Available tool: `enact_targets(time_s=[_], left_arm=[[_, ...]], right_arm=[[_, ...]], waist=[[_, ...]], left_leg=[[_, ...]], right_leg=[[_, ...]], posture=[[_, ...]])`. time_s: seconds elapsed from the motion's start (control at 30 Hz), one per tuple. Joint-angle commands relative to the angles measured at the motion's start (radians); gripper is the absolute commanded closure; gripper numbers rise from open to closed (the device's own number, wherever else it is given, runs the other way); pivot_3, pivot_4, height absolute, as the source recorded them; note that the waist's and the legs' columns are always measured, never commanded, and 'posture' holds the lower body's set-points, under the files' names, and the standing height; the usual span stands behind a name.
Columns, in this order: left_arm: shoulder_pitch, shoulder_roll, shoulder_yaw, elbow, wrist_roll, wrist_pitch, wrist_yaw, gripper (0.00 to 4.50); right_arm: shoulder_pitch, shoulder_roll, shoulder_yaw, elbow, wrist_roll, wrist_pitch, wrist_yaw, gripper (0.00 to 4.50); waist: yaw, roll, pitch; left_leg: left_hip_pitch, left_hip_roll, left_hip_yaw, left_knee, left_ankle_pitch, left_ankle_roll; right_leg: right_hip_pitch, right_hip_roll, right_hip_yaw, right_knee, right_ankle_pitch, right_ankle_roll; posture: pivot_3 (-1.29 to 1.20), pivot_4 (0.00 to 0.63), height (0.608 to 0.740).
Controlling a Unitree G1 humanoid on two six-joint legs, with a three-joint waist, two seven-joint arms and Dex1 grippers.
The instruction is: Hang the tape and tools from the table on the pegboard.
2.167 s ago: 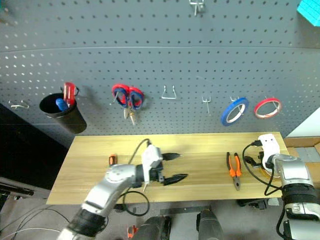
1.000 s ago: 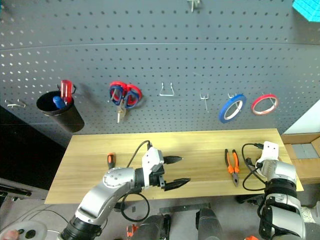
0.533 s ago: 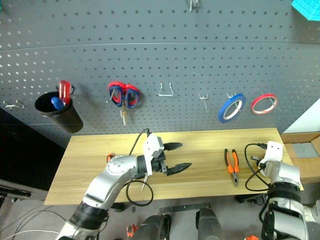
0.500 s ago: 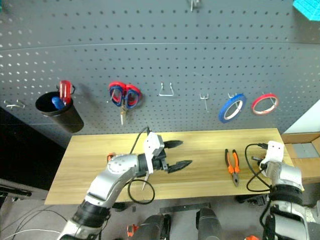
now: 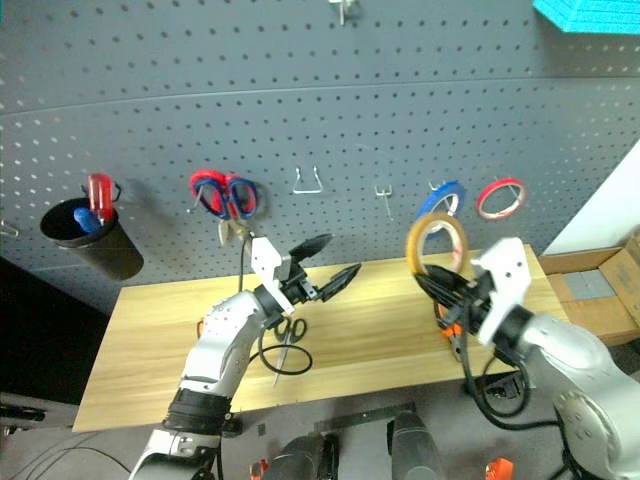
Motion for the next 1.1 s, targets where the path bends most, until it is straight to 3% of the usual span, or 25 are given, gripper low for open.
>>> enact_targets(time_s=[0.03,0.17,0.57,0.8,1.1], left_arm=[[0.001,0.001,0.028,-0.011,-0.004,-0.038,0.025,0.16],[0.015,0.006,0.037,-0.037,0.003,-0.043,0.053,0.16],[0.107,0.026,0.044,-0.184,-0.015,0.003,0.105,0.16],[0.183,0.114,0.064,-0.293,-0.064,0.098,0.056,0.16],[0.271,0.261,0.18,-0.381,-0.182,0.209,-0.002,0.16]], right_arm=[[-0.127,0.029,0.107,0.082,-0.094,-0.068,-0.064,4.4],[-0.154,0.026,0.205,0.204,-0.184,-0.148,-0.042,4.4],[-0.294,0.097,0.324,0.492,-0.315,-0.301,0.005,4.4],[-0.393,0.184,0.374,0.728,-0.395,-0.402,0.025,4.4],[-0.434,0.262,0.383,0.872,-0.453,-0.498,0.037,4.4]], waist=[[-0.004,-0.001,-0.001],[-0.002,-0.004,-0.008],[0.025,-0.004,-0.011],[0.045,-0.003,-0.017],[0.053,-0.005,-0.023]], left_leg=[[0.0,0.0,0.0,0.0,0.002,0.0],[0.0,0.0,-0.001,-0.001,0.004,0.0],[-0.001,-0.001,-0.002,-0.002,0.004,-0.001],[0.0,-0.001,-0.002,-0.003,0.005,-0.002],[0.0,-0.001,-0.002,-0.003,0.007,-0.005]], right_leg=[[0.0,0.0,0.0,0.0,0.001,0.0],[-0.001,0.0,-0.001,0.0,0.005,-0.004],[-0.003,0.0,0.0,0.001,0.008,-0.009],[-0.004,0.001,0.001,0.002,0.009,-0.01],[-0.004,0.001,0.001,0.003,0.009,-0.011]], posture=[[-0.31,0.152,0.74],[-0.26,0.146,0.74],[-0.18,0.145,0.74],[-0.13,0.138,0.74],[-0.07,0.135,0.74]])
